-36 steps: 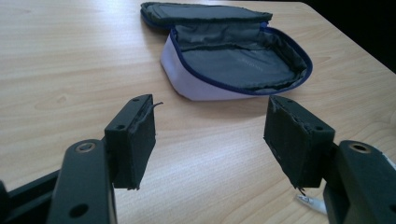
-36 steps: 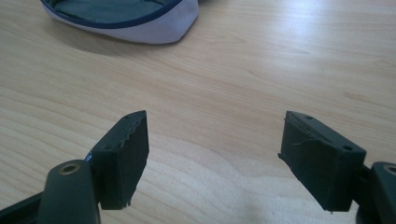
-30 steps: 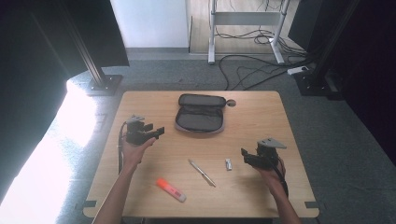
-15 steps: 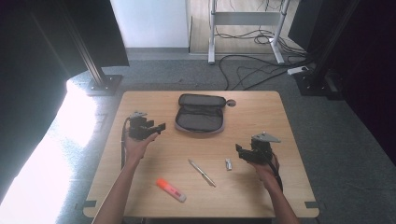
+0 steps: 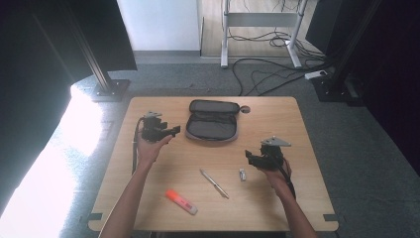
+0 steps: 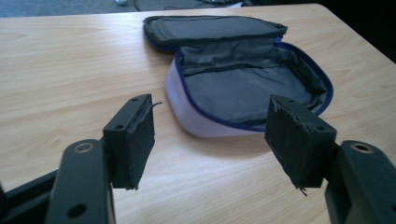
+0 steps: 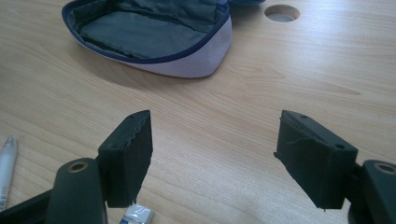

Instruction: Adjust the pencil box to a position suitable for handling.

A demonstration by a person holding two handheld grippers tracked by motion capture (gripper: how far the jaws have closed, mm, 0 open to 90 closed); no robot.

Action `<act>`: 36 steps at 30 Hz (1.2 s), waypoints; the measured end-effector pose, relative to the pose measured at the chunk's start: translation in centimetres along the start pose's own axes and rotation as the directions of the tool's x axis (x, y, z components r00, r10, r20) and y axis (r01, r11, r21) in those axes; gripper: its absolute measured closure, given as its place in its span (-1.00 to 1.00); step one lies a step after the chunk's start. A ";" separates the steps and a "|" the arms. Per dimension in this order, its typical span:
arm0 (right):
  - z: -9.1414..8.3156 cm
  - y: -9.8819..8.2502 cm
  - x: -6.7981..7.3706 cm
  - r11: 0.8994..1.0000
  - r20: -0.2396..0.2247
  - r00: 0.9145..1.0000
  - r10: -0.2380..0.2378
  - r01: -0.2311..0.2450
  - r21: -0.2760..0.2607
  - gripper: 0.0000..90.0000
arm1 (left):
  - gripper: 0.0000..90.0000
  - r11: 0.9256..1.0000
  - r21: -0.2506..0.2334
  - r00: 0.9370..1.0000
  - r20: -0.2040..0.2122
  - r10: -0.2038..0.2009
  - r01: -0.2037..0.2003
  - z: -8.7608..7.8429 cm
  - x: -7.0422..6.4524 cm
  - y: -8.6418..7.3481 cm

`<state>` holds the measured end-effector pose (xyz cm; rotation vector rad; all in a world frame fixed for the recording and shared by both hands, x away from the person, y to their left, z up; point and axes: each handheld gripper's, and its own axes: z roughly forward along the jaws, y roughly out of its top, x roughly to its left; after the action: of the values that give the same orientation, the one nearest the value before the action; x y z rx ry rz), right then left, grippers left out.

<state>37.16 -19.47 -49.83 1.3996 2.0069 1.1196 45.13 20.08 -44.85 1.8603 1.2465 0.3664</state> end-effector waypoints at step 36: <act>1.4 2.3 0.8 1.000 -0.001 1.000 -0.017 0.017 -0.022 -0.32 | -0.15 0.993 0.119 0.999 -0.026 -0.023 0.026 8.6 0.5 2.0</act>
<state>39.18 -17.87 -48.64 1.3690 1.9975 1.1317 52.10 16.06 -48.60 1.9451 1.3321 0.3080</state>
